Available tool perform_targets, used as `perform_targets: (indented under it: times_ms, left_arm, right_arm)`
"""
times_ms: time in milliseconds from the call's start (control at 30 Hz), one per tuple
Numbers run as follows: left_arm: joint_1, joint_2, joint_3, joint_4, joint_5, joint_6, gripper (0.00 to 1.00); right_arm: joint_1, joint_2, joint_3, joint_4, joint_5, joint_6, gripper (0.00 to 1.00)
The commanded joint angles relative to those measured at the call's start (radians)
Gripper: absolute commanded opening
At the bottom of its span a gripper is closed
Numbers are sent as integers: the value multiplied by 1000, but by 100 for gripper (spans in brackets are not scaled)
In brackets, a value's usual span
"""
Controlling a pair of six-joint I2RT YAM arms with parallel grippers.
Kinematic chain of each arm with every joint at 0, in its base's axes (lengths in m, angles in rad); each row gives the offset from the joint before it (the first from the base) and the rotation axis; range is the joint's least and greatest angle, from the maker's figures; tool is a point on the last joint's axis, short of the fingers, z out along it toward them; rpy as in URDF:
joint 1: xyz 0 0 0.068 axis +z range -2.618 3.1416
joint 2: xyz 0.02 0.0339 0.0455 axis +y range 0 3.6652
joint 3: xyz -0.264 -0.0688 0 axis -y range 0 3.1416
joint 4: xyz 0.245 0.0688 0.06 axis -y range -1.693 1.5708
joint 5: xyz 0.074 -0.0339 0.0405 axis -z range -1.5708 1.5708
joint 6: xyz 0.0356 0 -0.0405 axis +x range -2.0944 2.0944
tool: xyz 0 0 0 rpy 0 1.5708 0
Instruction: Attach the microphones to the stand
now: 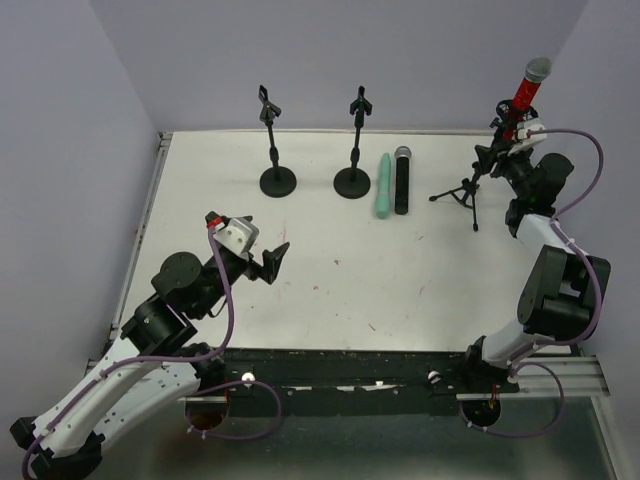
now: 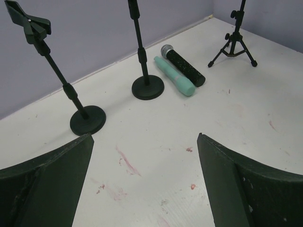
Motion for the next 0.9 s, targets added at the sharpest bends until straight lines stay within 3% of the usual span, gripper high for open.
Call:
perform_targets:
  times_ms: [0,100,200,367,467,700,867]
  left_arm:
    - [3,-14,-9,3,-14,11,98]
    - [3,-20,-11,4,-17,8,98]
    - [3,-25,-9,4,-17,2,98]
    - [7,-23,1,-2,-23,-30,98]
    - [44,-2,14,1,4,-59,98]
    - [304,113,75,47,274,-330,98]
    - [328,236,136,78,346,-446,98]
  right_arm:
    - [-10,-48,-35,26,-11,11,66]
    - [-16,-76,-58,-3,12,12,82]
    - [-33,-108,-78,-72,40,14,91]
    - [-98,-213,-132,-204,-67,18,96]
    - [-108,-301,-127,-380,-112,-27,97]
    - [-108,-545,-184,-701,-164,-97,100]
    - [-108,-626,-155,-948,-333,-112,100]
